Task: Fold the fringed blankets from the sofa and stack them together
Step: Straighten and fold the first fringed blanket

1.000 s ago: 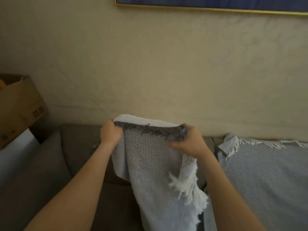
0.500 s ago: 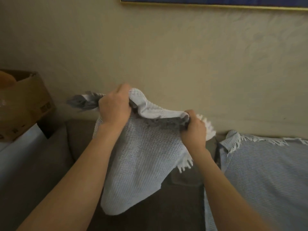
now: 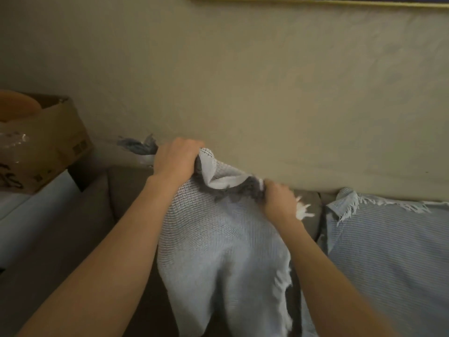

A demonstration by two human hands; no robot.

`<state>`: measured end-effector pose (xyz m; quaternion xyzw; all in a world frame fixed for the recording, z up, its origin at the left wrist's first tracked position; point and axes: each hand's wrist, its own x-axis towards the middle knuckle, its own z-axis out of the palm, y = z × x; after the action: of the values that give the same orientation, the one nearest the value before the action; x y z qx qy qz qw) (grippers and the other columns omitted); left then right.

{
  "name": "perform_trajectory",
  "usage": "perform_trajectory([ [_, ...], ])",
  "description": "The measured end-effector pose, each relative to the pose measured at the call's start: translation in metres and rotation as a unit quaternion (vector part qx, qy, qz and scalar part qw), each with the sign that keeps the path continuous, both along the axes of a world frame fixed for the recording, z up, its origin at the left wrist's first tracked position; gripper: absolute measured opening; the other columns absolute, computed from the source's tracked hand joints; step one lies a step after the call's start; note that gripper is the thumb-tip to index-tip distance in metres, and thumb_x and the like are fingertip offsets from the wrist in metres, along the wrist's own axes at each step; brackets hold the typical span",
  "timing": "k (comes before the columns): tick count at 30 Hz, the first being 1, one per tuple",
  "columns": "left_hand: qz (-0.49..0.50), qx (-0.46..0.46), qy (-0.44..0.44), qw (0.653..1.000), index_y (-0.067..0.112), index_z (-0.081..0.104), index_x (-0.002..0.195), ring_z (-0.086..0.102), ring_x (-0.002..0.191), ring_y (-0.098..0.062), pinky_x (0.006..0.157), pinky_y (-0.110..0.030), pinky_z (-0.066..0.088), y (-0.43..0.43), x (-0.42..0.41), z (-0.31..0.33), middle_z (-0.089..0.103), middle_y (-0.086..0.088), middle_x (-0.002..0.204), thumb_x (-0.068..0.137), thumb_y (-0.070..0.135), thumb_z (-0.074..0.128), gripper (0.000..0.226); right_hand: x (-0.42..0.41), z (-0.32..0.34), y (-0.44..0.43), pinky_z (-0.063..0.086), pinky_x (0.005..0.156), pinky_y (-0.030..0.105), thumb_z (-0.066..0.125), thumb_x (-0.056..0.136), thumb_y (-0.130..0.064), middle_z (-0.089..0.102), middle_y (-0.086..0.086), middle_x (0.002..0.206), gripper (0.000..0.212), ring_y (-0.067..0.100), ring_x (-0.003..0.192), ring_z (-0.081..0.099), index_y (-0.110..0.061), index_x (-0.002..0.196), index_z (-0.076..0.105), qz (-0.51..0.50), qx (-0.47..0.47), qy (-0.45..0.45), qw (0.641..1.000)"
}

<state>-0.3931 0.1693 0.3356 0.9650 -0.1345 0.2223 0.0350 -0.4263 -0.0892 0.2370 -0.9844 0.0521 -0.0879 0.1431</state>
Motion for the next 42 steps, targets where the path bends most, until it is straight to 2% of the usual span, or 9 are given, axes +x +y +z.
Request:
perform_trajectory([
  [4,0.018,0.002,0.02,1.0,0.023,0.058,0.081,0.063,0.08,-0.035,0.064,-0.038,0.04,0.0,0.004,-0.011,0.063,-0.004,0.082,0.094,0.013,0.061,0.017,-0.003,0.005,-0.011,0.062,0.086,0.036,0.094,0.053,-0.064,0.078,-0.012,0.1,0.066,0.011,0.091,0.074,-0.028,0.106,0.077,0.222,0.054,0.361,0.904],
  [7,0.032,-0.014,0.042,0.999,0.023,0.06,0.082,0.066,0.085,-0.035,0.065,-0.038,0.043,0.001,0.009,-0.015,0.066,-0.006,0.088,0.095,0.015,0.063,0.015,0.009,0.017,-0.025,0.048,0.056,0.034,0.087,0.075,-0.044,0.065,0.001,0.065,0.038,0.018,0.06,0.061,-0.016,0.069,0.062,0.086,0.147,0.118,0.978],
  [10,0.019,-0.043,0.137,0.989,0.024,0.069,0.083,0.068,0.082,-0.03,0.068,-0.038,0.054,0.005,0.013,-0.014,0.069,-0.003,0.084,0.087,0.046,0.076,0.024,0.013,0.022,-0.029,0.04,0.054,0.033,0.076,0.086,-0.028,0.058,0.001,0.065,0.032,0.026,0.063,0.057,-0.022,0.07,0.049,-0.033,0.211,-0.066,0.975],
  [17,0.085,-0.16,0.243,0.953,0.013,0.057,0.071,0.059,0.071,-0.027,0.063,-0.034,0.043,0.011,0.021,-0.04,0.064,-0.008,0.08,0.093,0.034,0.061,0.03,0.016,-0.008,-0.038,0.04,0.048,0.029,0.089,0.077,-0.038,0.062,0.016,0.059,0.045,0.016,0.049,0.051,0.0,0.069,0.066,-0.021,0.321,-0.028,0.946],
  [22,0.148,-0.157,0.214,0.953,0.013,0.059,0.087,0.059,0.08,-0.034,0.069,-0.039,0.047,0.013,0.023,-0.056,0.06,-0.009,0.088,0.096,0.028,0.059,0.018,0.012,-0.011,-0.039,0.035,0.049,0.028,0.074,0.084,-0.037,0.048,0.003,0.05,0.05,0.025,0.048,0.051,-0.014,0.052,0.043,-0.086,0.151,-0.07,0.982],
  [27,0.145,-0.162,0.207,0.954,0.015,0.051,0.072,0.062,0.076,-0.035,0.066,-0.037,0.049,0.006,0.028,-0.059,0.06,-0.009,0.081,0.091,0.022,0.06,0.022,0.015,0.001,-0.016,0.045,0.091,0.04,0.062,0.088,-0.02,0.053,-0.001,0.071,0.019,0.031,0.076,0.054,-0.02,0.071,0.052,0.022,-0.085,0.057,0.995],
  [31,0.116,-0.183,0.186,0.958,0.011,0.048,0.064,0.056,0.066,-0.033,0.058,-0.034,0.039,0.004,0.033,-0.061,0.055,-0.009,0.071,0.088,0.014,0.06,0.027,0.019,0.0,-0.005,0.039,0.079,0.037,0.063,0.085,-0.012,0.057,0.01,0.092,0.02,0.032,0.092,0.057,-0.015,0.081,0.044,0.113,-0.153,0.075,0.979],
  [38,0.112,-0.191,0.115,0.968,0.024,0.077,0.103,0.07,0.092,-0.041,0.073,-0.044,0.057,0.012,0.04,-0.078,0.073,-0.011,0.095,0.088,0.007,0.061,0.028,0.027,-0.012,0.0,0.014,0.053,0.034,0.055,0.073,-0.009,0.025,0.006,0.056,0.034,0.02,0.051,0.019,-0.016,0.061,0.023,0.184,0.136,0.09,0.969],
  [42,0.141,-0.181,0.163,0.96,0.032,0.064,0.141,0.067,0.112,-0.041,0.087,-0.047,0.056,0.014,0.049,-0.088,0.07,-0.012,0.125,0.094,0.015,0.065,0.049,0.034,-0.012,-0.003,0.025,0.05,0.034,0.063,0.089,-0.03,0.036,-0.003,0.052,0.039,0.014,0.047,0.028,-0.016,0.063,0.037,0.187,0.217,0.076,0.955],
])
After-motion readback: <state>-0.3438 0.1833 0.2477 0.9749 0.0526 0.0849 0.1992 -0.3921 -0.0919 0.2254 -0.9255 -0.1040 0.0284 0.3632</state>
